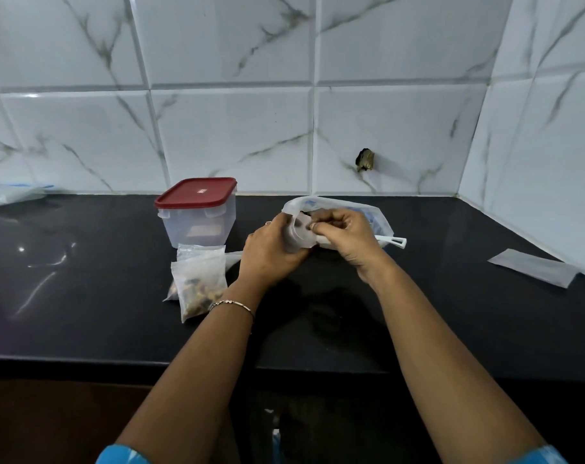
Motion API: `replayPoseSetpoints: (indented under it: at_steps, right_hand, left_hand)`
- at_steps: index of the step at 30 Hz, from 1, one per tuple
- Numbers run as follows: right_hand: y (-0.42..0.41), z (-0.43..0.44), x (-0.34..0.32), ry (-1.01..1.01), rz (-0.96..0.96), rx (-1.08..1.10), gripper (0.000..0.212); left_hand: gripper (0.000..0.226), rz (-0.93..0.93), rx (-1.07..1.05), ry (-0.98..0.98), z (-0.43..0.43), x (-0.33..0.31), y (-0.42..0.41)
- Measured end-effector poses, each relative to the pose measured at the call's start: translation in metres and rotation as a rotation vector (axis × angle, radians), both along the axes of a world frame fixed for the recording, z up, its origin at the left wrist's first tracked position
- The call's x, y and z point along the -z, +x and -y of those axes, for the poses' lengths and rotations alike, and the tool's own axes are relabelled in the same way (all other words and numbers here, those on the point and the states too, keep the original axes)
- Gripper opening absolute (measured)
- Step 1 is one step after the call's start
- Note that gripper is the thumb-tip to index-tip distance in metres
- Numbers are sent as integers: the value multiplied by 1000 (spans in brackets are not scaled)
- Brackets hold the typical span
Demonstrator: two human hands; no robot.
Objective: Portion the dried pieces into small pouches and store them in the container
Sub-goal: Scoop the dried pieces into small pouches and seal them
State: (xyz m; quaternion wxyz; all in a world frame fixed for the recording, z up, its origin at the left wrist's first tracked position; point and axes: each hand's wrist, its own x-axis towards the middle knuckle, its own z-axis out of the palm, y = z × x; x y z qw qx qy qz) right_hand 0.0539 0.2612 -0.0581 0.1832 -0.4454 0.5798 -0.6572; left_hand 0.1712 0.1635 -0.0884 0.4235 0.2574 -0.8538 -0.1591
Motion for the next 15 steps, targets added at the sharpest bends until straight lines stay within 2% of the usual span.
replayPoseSetpoints:
  at_steps: [4, 6, 8, 10, 15]
  right_hand:
    - [-31, -9, -3, -143, 72, 394, 9]
    - [-56, -20, 4, -73, -29, 642, 5]
    - [-76, -35, 12, 121, -217, 828, 8]
    - [-89, -46, 18, 336, -363, 902, 17]
    - [-90, -49, 24, 510, -330, 844, 26]
  left_hand:
    - [42, -19, 30, 100, 0, 1, -1]
    - [42, -13, 38, 129, -1, 2, -2]
    - [43, -11, 44, 145, 0, 2, -3]
    - [42, -5, 51, 156, 0, 4, -4]
    - [37, 7, 69, 167, -2, 2, -1]
